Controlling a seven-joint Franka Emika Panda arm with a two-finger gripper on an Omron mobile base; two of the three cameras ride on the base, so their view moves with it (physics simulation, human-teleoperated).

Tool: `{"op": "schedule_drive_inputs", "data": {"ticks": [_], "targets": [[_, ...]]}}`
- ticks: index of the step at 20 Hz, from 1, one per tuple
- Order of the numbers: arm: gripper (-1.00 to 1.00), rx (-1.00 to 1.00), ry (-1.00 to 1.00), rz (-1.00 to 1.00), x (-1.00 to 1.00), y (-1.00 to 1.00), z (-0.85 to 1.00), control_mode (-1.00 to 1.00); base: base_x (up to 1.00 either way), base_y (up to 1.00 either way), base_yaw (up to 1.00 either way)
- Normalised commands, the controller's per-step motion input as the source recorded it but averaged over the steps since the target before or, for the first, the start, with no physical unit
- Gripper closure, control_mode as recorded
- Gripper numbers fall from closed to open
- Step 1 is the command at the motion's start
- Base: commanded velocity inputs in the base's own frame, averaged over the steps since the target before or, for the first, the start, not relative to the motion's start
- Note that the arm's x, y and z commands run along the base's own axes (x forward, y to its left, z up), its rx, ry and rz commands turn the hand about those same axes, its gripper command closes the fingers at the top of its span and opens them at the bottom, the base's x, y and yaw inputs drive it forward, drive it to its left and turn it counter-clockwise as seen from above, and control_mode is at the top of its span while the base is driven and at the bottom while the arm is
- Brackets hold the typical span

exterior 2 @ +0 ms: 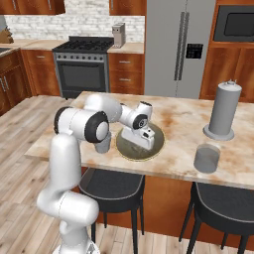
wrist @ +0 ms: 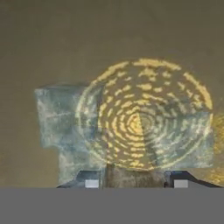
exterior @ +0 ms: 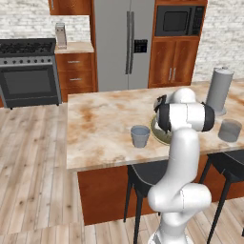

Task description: There are four ice cubes in the ice bowl. Place two ice cubes in each glass of water.

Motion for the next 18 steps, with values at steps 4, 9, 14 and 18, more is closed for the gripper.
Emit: {"op": "schedule_drive_inputs", "data": {"ticks": [4, 9, 14, 18], "targets": [[1.0, 0.0, 0.0, -0.11, -0.09, 0.08, 0.11, -1.0, 0.0, 0.0, 0.0], [1.0, -0.04, -0.01, -0.1, -0.07, 0.07, 0.52, -1.0, 0.0, 0.0, 0.0], [1.0, -0.09, -0.13, 0.0, -0.36, 0.11, 1.0, -1.0, 0.0, 0.0, 0.0], [1.0, 0.0, -0.23, 0.24, -0.3, 0.39, 0.64, -1.0, 0.0, 0.0, 0.0]]}}
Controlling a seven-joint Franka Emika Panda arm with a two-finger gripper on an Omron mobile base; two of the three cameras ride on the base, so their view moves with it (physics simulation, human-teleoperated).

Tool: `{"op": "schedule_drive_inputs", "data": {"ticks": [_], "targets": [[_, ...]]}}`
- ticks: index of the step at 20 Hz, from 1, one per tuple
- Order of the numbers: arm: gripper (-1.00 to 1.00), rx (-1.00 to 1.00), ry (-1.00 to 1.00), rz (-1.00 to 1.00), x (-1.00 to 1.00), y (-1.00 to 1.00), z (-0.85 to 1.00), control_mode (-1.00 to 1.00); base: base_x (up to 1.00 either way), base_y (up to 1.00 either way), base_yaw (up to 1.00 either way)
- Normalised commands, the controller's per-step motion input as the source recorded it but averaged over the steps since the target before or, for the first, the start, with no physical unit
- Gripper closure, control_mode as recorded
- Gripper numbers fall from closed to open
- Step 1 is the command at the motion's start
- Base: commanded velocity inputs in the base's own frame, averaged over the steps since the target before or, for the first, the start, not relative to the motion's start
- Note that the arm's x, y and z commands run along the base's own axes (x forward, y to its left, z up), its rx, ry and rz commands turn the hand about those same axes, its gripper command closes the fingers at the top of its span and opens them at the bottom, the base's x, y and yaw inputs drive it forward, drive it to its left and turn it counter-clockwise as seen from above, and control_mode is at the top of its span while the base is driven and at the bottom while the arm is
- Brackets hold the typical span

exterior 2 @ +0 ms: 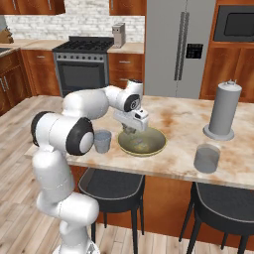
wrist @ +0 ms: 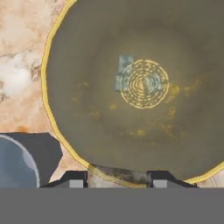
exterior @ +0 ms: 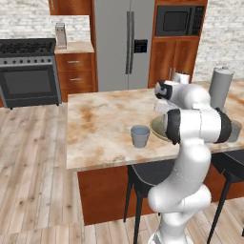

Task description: There are four ice cubes in the ice bowl. Place two ice cubes in each glass of water.

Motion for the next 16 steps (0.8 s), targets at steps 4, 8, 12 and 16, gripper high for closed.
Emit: {"op": "schedule_drive_inputs", "data": {"ticks": [4, 8, 12, 16], "targets": [[1.0, 0.0, -0.2, 0.18, -0.61, 0.63, 0.39, -1.0, 0.0, 0.0, 0.0], [1.0, 0.0, -0.21, 0.05, -0.73, 0.74, 0.23, -1.0, 0.0, 0.0, 0.0], [1.0, 0.0, -0.14, 0.06, -0.11, 0.65, 0.14, -1.0, 0.0, 0.0, 0.0], [1.0, 0.0, -0.07, 0.1, 0.26, 0.61, 0.04, -1.0, 0.0, 0.0, 0.0]]}}
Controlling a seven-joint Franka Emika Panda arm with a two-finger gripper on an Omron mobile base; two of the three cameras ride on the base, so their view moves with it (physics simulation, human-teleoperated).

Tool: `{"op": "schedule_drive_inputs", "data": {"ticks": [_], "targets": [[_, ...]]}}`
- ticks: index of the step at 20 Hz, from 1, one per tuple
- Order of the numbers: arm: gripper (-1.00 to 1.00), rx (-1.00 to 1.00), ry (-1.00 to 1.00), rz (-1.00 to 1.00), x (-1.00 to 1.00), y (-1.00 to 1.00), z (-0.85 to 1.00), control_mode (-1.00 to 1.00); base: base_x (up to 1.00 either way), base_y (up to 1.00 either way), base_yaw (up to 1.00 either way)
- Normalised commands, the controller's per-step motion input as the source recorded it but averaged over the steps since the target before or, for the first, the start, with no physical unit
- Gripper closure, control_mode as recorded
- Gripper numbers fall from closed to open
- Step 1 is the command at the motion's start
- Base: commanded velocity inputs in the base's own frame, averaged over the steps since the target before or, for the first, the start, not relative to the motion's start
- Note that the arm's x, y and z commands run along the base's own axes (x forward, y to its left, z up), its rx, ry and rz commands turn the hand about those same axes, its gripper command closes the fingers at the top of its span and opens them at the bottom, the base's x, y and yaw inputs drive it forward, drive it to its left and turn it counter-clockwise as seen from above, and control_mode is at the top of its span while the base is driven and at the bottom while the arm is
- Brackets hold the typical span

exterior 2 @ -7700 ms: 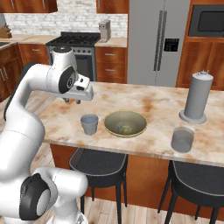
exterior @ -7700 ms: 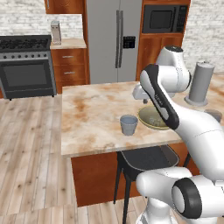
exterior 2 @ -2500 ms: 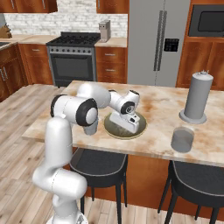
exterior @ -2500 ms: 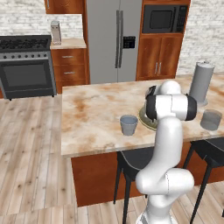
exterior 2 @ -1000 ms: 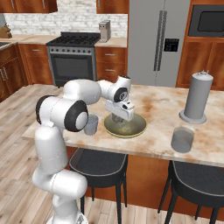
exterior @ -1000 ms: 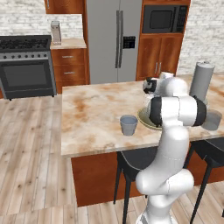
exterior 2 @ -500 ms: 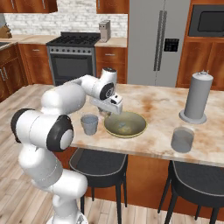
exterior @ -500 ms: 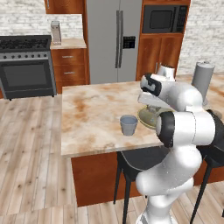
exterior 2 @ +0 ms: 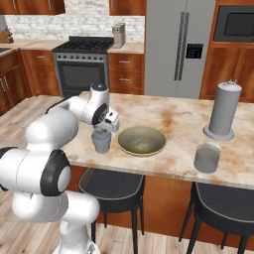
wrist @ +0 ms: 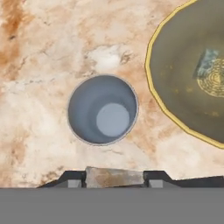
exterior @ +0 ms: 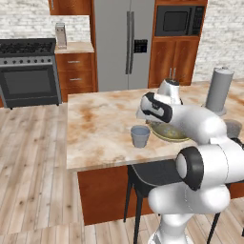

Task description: There are four ice cubes in the ice bowl. Place two ice cubes in each glass of water.

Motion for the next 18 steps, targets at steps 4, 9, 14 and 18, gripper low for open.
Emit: {"op": "schedule_drive_inputs", "data": {"ticks": [4, 9, 14, 18], "targets": [[1.0, 0.0, 0.0, 0.16, 0.66, 0.15, 0.0, -1.0, 0.0, 0.0, 0.0], [1.0, -0.04, 0.06, 0.11, 0.35, 0.01, 0.0, -1.0, 0.0, 0.0, 0.0], [1.0, -0.12, 0.06, 0.01, -0.18, 0.0, -0.2, -1.0, 0.0, 0.0, 0.0], [1.0, -0.14, 0.05, 0.01, 0.0, 0.11, -0.28, -1.0, 0.0, 0.0, 0.0]]}}
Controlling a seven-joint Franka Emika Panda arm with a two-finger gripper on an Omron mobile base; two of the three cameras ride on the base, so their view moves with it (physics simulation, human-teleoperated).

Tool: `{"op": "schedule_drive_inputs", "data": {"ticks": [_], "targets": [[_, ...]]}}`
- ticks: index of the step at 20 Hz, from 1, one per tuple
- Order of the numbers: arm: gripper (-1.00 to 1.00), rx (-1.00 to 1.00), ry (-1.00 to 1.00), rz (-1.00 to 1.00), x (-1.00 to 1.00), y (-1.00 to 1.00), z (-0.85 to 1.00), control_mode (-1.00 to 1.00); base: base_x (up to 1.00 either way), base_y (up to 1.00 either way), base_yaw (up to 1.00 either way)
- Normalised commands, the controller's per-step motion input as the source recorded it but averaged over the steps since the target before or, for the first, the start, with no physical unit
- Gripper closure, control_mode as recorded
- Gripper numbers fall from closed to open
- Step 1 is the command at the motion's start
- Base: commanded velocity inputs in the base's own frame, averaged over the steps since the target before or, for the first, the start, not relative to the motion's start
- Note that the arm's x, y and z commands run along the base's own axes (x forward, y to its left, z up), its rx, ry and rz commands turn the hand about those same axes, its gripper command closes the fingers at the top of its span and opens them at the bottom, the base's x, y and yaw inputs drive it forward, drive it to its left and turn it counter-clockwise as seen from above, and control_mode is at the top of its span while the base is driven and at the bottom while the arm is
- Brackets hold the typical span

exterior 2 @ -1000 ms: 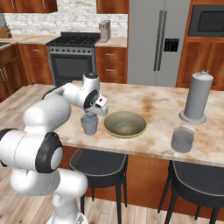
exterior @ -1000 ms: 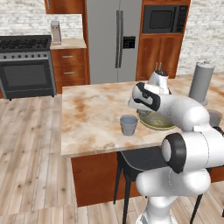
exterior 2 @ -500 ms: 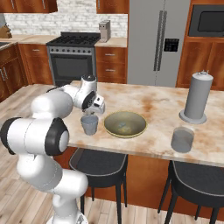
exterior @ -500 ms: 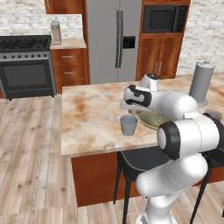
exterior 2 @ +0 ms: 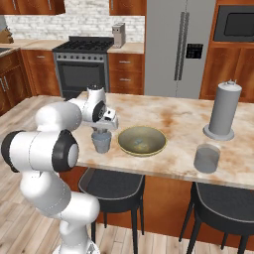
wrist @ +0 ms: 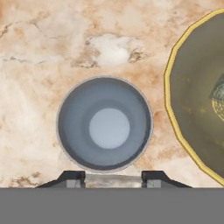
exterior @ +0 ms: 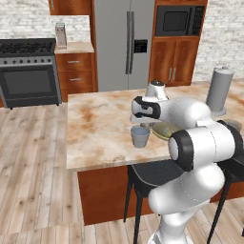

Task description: There are four ice cubes in the ice bowl. Place two ice cubes in each glass of water.

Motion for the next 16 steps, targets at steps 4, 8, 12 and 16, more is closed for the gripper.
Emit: {"op": "schedule_drive_inputs", "data": {"ticks": [4, 8, 12, 16], "targets": [[1.0, -0.08, 0.01, 0.03, 0.0, 0.17, -0.16, -1.0, 0.0, 0.0, 0.0], [1.0, -0.08, 0.05, 0.03, 0.0, 0.07, -0.17, -1.0, 0.0, 0.0, 0.0], [1.0, -0.04, 0.04, 0.03, 0.0, 0.0, -0.11, -1.0, 0.0, 0.0, 0.0], [1.0, 0.0, 0.0, 0.04, 0.0, 0.0, 0.0, -1.0, 0.0, 0.0, 0.0]]}}
